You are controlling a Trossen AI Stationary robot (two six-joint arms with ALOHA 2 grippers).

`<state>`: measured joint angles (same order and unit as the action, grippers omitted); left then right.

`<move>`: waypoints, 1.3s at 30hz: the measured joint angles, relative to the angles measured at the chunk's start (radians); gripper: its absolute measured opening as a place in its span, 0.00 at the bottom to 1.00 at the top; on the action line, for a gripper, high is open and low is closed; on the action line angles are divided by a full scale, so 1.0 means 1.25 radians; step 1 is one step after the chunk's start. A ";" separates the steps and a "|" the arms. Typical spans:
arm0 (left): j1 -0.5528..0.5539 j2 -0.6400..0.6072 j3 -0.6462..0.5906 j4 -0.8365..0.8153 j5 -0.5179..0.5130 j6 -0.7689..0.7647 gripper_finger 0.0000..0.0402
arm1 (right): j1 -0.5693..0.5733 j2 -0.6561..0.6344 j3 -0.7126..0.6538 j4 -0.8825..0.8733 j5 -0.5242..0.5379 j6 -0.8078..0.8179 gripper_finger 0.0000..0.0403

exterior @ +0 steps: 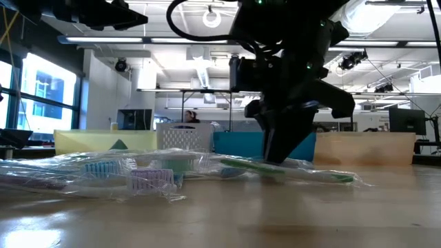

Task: Pick & Place Toothbrushes
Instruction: Put the blue toothbrush into the blue bin

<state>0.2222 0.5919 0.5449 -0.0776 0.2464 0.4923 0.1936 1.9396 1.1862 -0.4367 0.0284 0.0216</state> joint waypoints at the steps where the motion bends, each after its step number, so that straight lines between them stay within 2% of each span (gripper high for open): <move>1: 0.000 0.000 0.000 0.000 0.000 0.000 0.49 | 0.000 0.000 0.000 -0.004 0.001 0.000 0.03; 12: 0.000 0.000 0.000 0.000 0.000 -0.002 0.49 | -0.005 -0.020 -0.001 -0.090 -0.004 0.005 0.02; 24: 0.000 0.000 0.000 0.000 0.000 -0.002 0.49 | -0.005 -0.181 -0.002 -0.111 0.002 0.004 0.01; 31: 0.000 0.000 0.000 0.000 0.000 -0.002 0.49 | -0.005 -0.294 -0.001 -0.119 0.072 0.009 0.01; 39: 0.000 0.000 0.000 0.000 0.000 -0.002 0.49 | -0.005 -0.393 -0.001 -0.125 0.190 0.029 0.01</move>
<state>0.2222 0.5919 0.5449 -0.0772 0.2459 0.4892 0.1879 1.4487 1.1851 -0.5936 0.2656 0.0580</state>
